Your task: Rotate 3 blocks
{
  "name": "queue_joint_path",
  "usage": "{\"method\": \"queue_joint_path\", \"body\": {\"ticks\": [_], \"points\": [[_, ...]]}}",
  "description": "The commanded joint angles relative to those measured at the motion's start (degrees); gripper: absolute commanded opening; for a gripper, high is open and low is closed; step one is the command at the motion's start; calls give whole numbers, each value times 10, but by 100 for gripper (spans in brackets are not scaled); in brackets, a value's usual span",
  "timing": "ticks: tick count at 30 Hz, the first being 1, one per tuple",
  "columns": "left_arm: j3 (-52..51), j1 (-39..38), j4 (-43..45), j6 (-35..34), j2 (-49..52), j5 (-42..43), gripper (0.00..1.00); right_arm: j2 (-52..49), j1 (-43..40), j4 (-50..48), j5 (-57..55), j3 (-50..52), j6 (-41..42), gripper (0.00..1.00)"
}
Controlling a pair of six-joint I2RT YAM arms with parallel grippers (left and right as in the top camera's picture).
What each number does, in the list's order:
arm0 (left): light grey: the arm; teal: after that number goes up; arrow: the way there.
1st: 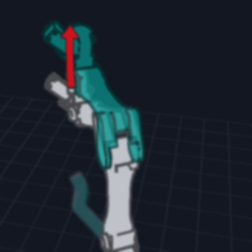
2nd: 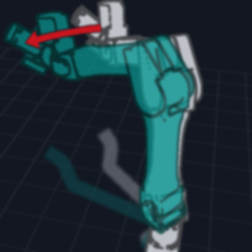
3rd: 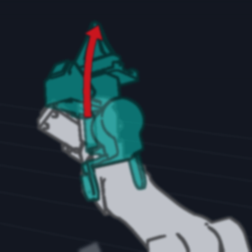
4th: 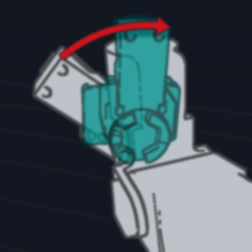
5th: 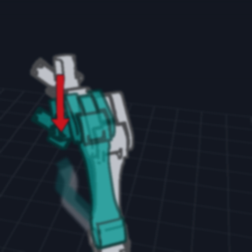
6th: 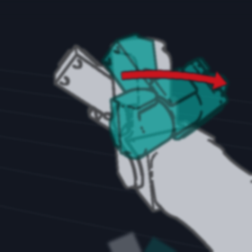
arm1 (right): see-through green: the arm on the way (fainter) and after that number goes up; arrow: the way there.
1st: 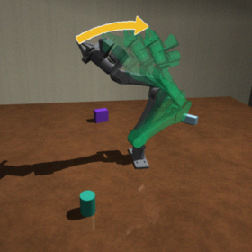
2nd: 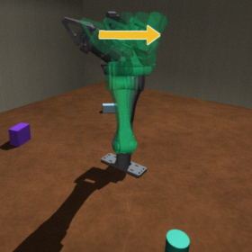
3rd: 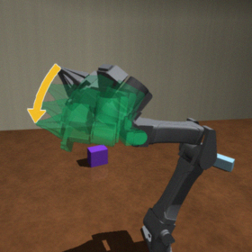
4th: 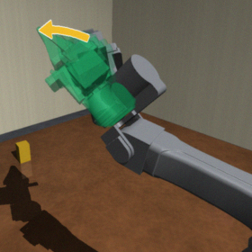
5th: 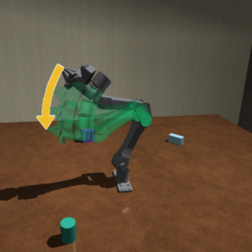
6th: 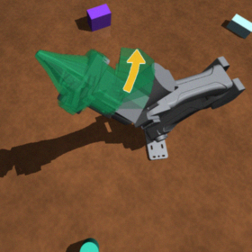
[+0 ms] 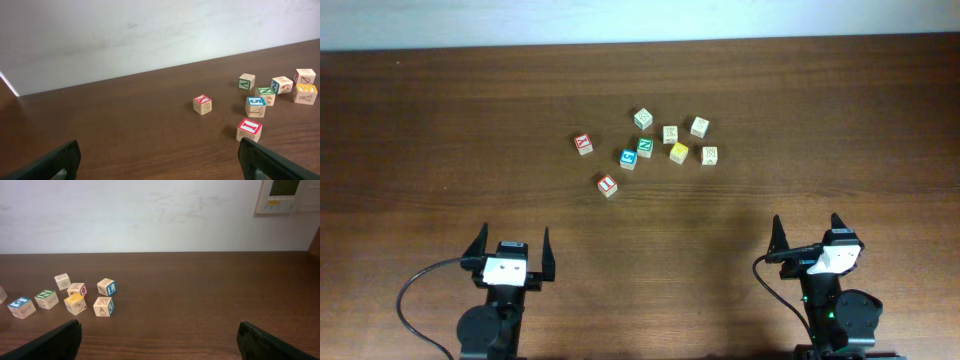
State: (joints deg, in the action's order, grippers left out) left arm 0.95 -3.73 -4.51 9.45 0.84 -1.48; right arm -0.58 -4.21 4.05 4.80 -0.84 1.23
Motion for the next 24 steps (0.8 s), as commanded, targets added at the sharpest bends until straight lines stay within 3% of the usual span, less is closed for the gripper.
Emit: {"method": "queue_joint_path", "body": {"ticks": [1, 18, 24], "points": [[-4, 2, 2, 7, -5, 6, 99, 0, -3, 1, -15, 5, -4, 99], [29, 2, 43, 10, 30, -13, 99, -3, -3, 2, 58, -45, 29, 99], [190, 2, 45, 10, 251, -13, 99, -155, -3, 19, 76, -179, 28, 99]]}}
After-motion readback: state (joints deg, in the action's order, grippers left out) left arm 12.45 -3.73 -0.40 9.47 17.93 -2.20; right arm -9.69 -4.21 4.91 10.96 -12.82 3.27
